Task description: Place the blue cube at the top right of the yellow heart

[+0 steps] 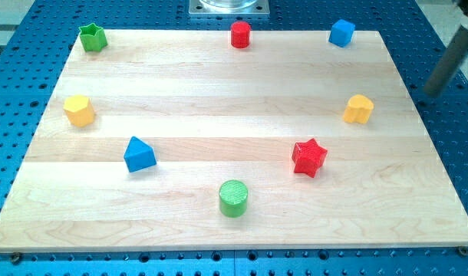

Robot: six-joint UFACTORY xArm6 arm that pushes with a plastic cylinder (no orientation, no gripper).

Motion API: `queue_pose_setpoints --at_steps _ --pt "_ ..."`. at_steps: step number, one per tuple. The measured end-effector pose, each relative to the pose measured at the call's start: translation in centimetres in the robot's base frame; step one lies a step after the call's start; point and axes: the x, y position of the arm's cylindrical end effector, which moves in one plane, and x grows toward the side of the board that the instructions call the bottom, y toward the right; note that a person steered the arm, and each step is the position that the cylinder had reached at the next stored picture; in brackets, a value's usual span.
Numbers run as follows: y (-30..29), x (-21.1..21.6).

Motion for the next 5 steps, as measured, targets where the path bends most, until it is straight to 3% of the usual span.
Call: queue_pose_setpoints --at_steps 3,4,5 --pt "-1.0 -14.4" --pt "-7.4 -14.4" --pt "-9.8 -14.4"
